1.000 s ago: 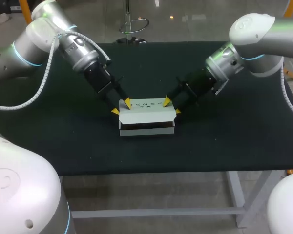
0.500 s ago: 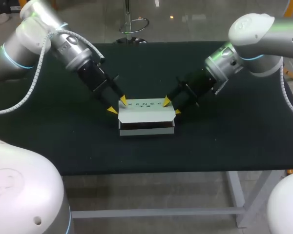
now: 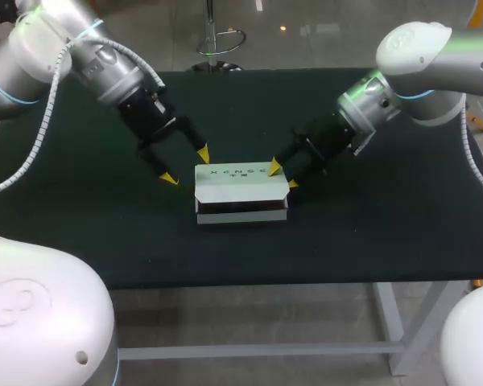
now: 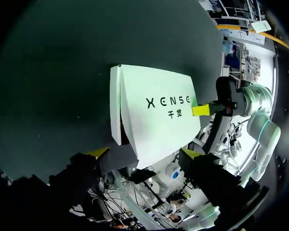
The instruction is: Assemble the packaging by folding the flat box into shape, placing the metal phone stand inside, and closing the box properly
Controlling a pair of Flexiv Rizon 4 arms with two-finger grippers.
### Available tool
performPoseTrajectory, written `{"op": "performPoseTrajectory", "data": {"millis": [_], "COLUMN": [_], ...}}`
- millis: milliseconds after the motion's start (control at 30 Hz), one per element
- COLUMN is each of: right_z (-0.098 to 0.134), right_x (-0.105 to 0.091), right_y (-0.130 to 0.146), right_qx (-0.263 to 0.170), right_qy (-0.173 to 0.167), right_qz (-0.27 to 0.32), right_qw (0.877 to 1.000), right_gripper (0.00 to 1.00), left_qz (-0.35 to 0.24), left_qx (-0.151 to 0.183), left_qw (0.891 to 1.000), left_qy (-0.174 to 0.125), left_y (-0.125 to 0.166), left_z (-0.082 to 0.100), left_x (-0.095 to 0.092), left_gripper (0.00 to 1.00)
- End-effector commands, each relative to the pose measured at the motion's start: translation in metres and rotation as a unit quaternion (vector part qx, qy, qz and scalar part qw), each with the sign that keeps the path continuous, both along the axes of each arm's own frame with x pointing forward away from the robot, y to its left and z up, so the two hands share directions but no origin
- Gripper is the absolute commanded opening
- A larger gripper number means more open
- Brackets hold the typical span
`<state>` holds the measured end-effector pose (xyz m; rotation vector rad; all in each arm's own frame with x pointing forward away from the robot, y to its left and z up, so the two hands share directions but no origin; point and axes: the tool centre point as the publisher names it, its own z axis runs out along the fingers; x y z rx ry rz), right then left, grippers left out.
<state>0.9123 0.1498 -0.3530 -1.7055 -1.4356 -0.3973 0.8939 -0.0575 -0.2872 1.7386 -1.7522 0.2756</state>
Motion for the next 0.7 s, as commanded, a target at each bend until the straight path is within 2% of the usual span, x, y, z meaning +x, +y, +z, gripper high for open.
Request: {"op": "performPoseTrajectory", "data": {"millis": [33,200,333,400,433,600,667,700], "right_z": [-0.001,-0.001,-0.001,-0.001,-0.001,-0.001,-0.001,-0.001], "right_x": [0.002,0.002,0.002,0.002,0.002,0.002,0.002,0.002], "right_y": [0.000,0.000,0.000,0.000,0.000,0.000,0.000,0.000], "right_qx": [0.001,0.001,0.001,0.001,0.001,0.001,0.001,0.001], "right_qy": [0.002,0.002,0.002,0.002,0.002,0.002,0.002,0.002], "right_qz": [0.003,0.003,0.003,0.003,0.003,0.003,0.003,0.003], "right_qw": [1.000,1.000,1.000,1.000,1.000,1.000,1.000,1.000], "right_gripper": [0.47,0.47,0.47,0.47,0.47,0.47,0.46,0.46], "left_qz": [0.003,-0.067,-0.156,-0.186,-0.220,-0.330,-0.386,-0.422], "left_qx": [0.036,0.063,0.091,0.097,0.104,0.108,0.121,0.126], "left_qw": [0.994,0.977,0.947,0.935,0.921,0.872,0.839,0.816], "left_qy": [-0.101,-0.190,-0.265,-0.286,-0.305,-0.346,-0.363,-0.374], "left_y": [-0.007,-0.019,-0.029,-0.034,-0.036,-0.045,-0.047,-0.048], "left_z": [0.018,0.029,0.036,0.038,0.038,0.035,0.032,0.030], "left_x": [-0.004,-0.004,-0.012,-0.014,-0.017,-0.017,-0.016,-0.017], "left_gripper": [1.00,1.00,1.00,1.00,1.00,1.00,1.00,1.00]}}
